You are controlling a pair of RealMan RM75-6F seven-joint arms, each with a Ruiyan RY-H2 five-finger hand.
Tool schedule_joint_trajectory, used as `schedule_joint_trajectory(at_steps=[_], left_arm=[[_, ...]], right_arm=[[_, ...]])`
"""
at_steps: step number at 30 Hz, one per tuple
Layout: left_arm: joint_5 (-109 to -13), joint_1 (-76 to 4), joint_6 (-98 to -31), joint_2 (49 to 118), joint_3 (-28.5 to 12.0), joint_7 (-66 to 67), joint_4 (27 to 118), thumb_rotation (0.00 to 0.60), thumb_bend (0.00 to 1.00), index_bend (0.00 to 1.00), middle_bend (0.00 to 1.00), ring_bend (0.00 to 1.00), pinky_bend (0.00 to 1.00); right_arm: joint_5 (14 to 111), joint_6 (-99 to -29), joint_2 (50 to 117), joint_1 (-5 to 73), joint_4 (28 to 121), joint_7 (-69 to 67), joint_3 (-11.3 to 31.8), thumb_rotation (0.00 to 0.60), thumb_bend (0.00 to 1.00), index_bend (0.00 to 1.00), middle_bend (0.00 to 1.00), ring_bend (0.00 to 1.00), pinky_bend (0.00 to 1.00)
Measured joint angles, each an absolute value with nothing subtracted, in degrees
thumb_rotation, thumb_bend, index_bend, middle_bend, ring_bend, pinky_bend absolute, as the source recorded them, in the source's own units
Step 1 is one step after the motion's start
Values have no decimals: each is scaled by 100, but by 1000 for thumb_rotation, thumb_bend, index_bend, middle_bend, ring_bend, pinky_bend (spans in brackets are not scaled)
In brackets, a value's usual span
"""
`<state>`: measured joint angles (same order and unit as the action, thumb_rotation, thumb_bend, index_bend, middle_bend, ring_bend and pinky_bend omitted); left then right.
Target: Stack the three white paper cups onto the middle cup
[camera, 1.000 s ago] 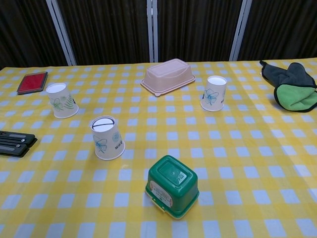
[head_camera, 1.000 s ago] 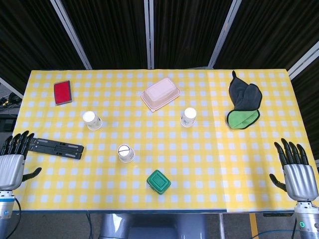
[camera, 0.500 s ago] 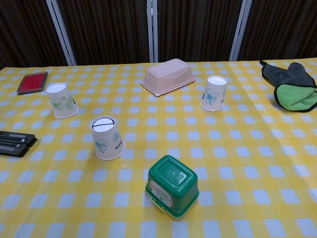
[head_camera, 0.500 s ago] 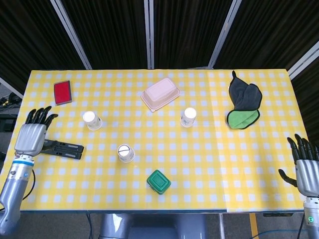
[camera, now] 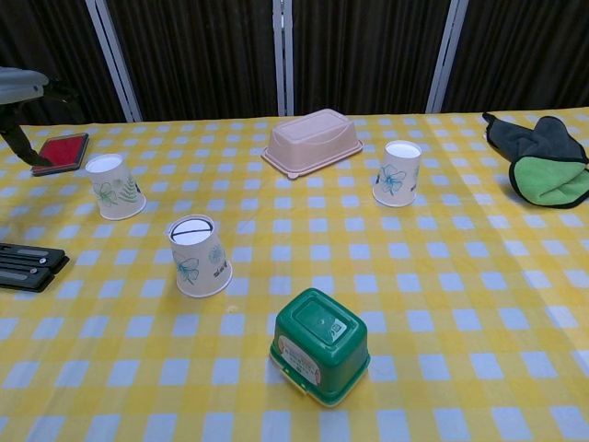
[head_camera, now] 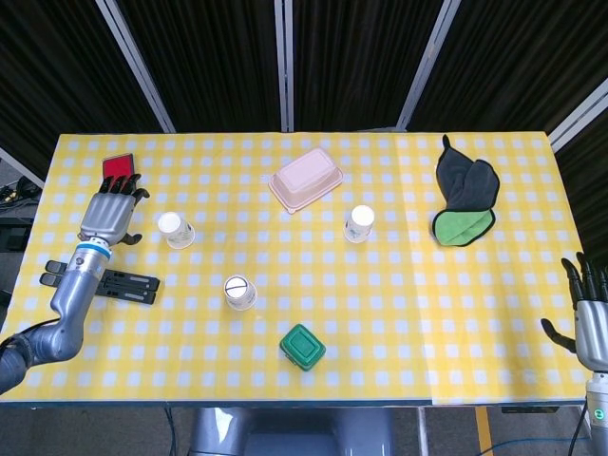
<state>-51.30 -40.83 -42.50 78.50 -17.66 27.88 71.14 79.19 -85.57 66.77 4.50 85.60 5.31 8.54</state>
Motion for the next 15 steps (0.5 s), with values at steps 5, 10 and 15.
schedule_joint_trajectory(at_steps=[5,10,15], left_arm=[[-4813,-4412,-3912,8100,-1664,2884,6729,600,233,264,0,0,0],[-4613,-4653,-3694,8319,-1524,2863,6405,600,240,271,0,0,0],[-4546,-4798,-3611,8512,-1377,2814,6180,600,286,298,0,0,0]], right_arm=[[7844,-8566,6696,446,8522,548,886,600,95,111,0,0,0],[7810,-8601,6731,445,8462,534,925,600,96,111,0,0,0],[7795,-8581,6746,454,8432,533,929,600,95,111,0,0,0]])
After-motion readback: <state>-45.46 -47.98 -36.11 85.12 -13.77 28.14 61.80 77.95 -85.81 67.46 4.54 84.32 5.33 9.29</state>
